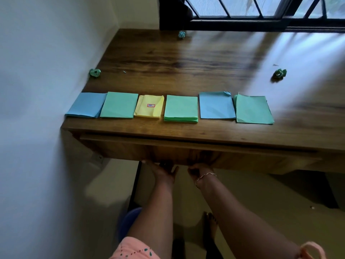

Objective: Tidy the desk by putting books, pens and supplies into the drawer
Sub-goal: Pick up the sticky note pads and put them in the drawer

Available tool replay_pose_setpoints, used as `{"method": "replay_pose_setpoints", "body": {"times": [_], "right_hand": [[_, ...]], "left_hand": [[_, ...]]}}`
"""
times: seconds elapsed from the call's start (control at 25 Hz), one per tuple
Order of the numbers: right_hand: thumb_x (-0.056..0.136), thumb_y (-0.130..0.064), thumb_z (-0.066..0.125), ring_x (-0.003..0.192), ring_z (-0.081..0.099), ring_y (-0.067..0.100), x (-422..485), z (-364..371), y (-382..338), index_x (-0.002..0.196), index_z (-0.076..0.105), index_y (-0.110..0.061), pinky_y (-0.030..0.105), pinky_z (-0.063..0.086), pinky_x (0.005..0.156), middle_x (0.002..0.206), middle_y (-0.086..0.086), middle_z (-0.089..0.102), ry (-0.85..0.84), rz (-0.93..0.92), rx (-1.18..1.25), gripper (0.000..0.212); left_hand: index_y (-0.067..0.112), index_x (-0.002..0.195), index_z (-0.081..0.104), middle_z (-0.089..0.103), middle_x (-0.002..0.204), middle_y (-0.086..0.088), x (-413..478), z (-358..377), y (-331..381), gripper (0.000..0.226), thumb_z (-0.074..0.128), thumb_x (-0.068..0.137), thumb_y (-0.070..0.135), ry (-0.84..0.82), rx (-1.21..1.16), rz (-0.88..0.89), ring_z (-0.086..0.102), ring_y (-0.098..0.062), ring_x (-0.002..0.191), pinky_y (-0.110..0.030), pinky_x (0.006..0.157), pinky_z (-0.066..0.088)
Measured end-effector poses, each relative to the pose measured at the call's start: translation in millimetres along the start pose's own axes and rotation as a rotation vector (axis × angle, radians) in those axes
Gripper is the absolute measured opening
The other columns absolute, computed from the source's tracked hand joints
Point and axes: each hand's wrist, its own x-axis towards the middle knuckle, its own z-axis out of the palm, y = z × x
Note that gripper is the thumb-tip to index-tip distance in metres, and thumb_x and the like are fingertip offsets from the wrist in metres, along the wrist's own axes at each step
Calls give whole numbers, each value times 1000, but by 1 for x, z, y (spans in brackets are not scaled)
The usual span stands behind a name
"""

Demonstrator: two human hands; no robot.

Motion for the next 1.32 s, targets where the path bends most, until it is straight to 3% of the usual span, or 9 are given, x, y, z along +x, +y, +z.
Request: {"method": "replay_pose_setpoints", "body": {"times": [0.32,0.4,0.52,0.64,0.76,0.84,1.04,1.2,1.32], "right_hand": [[87,20,36,60,41,18,-35,-29,34,63,44,-2,26,40,60,58,7,51,-26,15,-68,34],[87,20,35,64,44,20,-45,-37,40,66,47,-3,32,47,79,68,7,50,-27,16,-47,33],[88,22,30,108,53,34,-60,-51,47,96,58,1,38,31,109,89,12,57,-37,11,50,36],[87,24,30,127,43,32,-71,-63,62,119,54,5,38,29,109,76,6,49,-46,39,103,44],[86,26,30,85,53,27,-79,-76,76,80,54,-3,37,30,111,74,3,48,-35,48,99,38],[85,26,30,74,50,22,-88,-85,85,81,52,-5,30,43,101,76,4,49,-47,35,105,38],[86,25,32,115,51,33,-103,-107,106,128,47,2,31,44,96,76,7,49,-78,39,58,51],[87,22,35,75,50,27,-111,-121,118,85,55,3,40,37,103,74,8,49,-111,62,-26,28],[86,21,37,70,49,23,-106,-132,128,79,52,-1,32,50,66,77,11,53,-120,60,-21,27]], "left_hand": [[27,148,23,32,151,-11,-29,-43,-10,89,4,79,80,-26,39,-19,33,-32,137,-47,105,26],[26,148,23,32,151,-11,-37,-53,-15,90,4,79,81,-32,47,-9,33,-32,137,-48,106,25],[26,147,26,35,149,-12,-48,-71,-24,91,5,78,82,-4,54,7,35,-33,135,-47,103,27],[26,146,27,36,149,-12,-53,-90,-30,95,7,75,85,11,31,-6,37,-33,134,-45,98,30],[27,147,25,35,150,-11,-65,-104,-35,94,8,75,85,13,29,-17,36,-33,134,-46,102,29],[28,147,24,36,149,-11,-74,-115,-37,94,8,75,85,14,41,-18,37,-34,133,-48,102,30],[31,146,25,37,148,-12,-96,-142,-46,92,11,74,86,27,50,-19,39,-36,131,-50,95,35],[30,146,26,38,147,-12,-114,-152,-48,84,12,81,80,-8,59,-15,40,-35,131,-48,93,35],[28,146,26,39,147,-12,-122,-157,-51,81,16,83,78,-20,47,-13,40,-34,131,-48,92,36]]}}
